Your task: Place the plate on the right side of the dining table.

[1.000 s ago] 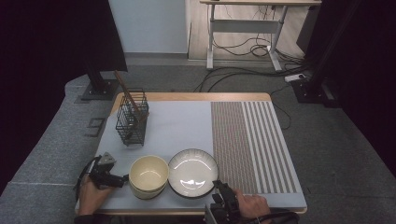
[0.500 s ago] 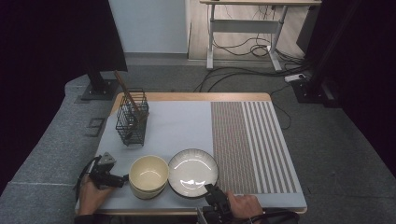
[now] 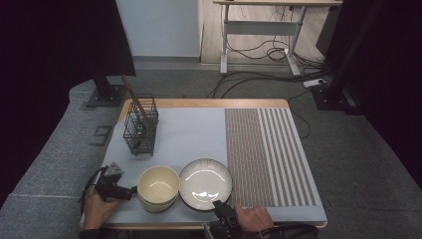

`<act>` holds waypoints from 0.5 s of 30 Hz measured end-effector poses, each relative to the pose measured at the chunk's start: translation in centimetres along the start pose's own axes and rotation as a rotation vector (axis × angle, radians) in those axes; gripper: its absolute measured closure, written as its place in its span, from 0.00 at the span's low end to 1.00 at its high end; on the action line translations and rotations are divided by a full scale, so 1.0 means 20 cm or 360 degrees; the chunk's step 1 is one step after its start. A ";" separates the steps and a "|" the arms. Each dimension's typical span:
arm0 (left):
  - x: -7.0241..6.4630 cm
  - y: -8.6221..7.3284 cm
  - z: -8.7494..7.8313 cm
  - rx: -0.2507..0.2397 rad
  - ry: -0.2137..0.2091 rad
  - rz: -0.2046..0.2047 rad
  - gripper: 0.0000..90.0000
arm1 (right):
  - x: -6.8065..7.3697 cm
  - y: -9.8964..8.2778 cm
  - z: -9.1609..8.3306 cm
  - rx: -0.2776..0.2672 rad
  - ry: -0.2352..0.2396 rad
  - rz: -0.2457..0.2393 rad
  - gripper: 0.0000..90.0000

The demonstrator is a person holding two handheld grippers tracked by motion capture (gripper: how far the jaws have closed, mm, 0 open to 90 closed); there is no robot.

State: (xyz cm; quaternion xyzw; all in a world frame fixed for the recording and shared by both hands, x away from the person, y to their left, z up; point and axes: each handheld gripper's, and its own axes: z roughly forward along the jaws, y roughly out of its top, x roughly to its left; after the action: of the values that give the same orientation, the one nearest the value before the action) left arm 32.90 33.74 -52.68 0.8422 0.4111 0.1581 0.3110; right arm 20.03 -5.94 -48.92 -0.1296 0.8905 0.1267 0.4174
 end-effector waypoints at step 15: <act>0.00 0.00 0.00 -0.0001 0.0000 0.0000 0.00 | -0.02 0.06 0.02 0.0017 0.0093 -0.0052 0.86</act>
State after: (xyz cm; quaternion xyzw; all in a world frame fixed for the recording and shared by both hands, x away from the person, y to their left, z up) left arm 32.90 33.73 -52.68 0.8421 0.4111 0.1582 0.3112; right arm 20.17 -4.73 -48.68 -0.1455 0.9007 0.1112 0.3940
